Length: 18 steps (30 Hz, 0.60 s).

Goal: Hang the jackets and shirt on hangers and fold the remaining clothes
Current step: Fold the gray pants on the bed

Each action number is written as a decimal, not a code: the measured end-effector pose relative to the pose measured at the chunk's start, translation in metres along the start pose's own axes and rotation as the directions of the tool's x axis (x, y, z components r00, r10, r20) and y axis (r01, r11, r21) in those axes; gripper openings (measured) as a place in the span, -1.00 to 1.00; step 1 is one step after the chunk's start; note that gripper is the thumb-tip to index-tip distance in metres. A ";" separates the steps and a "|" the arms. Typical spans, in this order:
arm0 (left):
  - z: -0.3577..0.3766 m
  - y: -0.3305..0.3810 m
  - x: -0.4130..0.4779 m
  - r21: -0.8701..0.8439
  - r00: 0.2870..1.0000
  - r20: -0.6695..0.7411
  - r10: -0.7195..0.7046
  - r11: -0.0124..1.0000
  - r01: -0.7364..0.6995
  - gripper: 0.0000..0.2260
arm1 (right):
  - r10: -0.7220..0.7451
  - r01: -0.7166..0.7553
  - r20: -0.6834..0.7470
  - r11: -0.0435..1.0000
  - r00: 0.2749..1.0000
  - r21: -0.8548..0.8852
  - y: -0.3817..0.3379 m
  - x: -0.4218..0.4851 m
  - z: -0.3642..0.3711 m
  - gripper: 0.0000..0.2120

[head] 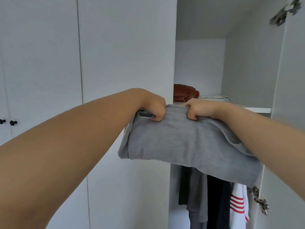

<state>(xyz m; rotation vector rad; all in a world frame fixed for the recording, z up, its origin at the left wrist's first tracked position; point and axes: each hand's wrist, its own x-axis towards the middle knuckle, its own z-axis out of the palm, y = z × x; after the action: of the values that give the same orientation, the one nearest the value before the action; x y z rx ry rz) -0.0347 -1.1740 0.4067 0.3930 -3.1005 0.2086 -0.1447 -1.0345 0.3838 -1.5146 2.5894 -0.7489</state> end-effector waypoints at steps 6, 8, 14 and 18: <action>-0.075 0.061 0.050 -0.011 0.920 -0.370 0.131 0.989 -0.145 -0.89 | 0.109 -0.118 -0.298 0.993 0.948 -0.014 0.043 -0.008 -0.106 -0.80; -0.090 0.077 0.073 0.072 0.828 -0.537 0.161 0.987 -0.145 -0.80 | 0.096 -0.152 -0.424 0.983 0.901 -0.101 0.055 -0.006 -0.134 -0.86; -0.125 0.110 0.150 0.178 0.430 -0.889 0.155 0.984 0.013 -0.67 | -0.288 -0.278 -0.767 0.812 0.573 -0.513 0.092 0.027 -0.214 -0.85; -0.112 0.101 0.208 0.276 0.334 -0.916 0.223 0.953 0.121 -0.56 | -0.589 -0.384 -0.685 0.568 0.430 -0.729 0.142 0.071 -0.214 -0.66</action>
<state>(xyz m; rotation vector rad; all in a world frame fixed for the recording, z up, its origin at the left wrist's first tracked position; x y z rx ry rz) -0.2624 -1.1140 0.5104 0.0751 -1.8578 0.6472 -0.3557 -0.9548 0.5251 -1.8019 4.2261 -0.2980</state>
